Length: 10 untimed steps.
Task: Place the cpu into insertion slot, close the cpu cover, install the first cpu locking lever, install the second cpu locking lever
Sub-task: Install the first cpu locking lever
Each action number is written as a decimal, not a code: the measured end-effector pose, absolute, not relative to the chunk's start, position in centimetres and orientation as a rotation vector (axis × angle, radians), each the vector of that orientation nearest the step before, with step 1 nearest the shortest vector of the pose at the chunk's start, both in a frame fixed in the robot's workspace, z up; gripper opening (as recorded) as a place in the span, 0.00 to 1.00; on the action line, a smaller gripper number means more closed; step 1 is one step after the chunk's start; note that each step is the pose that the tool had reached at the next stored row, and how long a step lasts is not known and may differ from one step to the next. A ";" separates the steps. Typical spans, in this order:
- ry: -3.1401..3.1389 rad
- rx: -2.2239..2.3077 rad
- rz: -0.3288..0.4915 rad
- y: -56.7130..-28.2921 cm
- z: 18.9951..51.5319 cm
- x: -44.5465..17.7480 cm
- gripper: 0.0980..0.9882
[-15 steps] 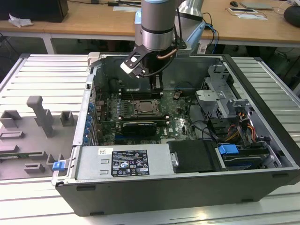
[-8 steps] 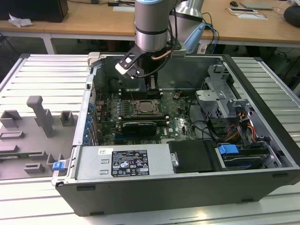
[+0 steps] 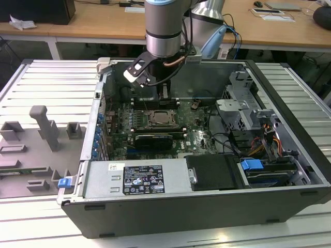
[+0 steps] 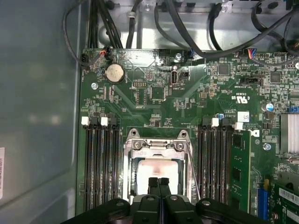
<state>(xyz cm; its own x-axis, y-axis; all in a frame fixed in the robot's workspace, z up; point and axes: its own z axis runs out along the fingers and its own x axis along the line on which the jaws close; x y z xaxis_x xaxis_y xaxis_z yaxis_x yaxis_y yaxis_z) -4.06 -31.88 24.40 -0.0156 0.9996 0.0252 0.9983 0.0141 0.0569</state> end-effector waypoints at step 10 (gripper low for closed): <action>2.221 2.188 0.090 -31.9 25.1 -4.2 0.01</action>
<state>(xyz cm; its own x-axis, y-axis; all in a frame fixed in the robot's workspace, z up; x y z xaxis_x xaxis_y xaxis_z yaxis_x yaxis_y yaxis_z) -4.16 -31.88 25.10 -0.0156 0.9996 0.0246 0.9983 0.0142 0.0569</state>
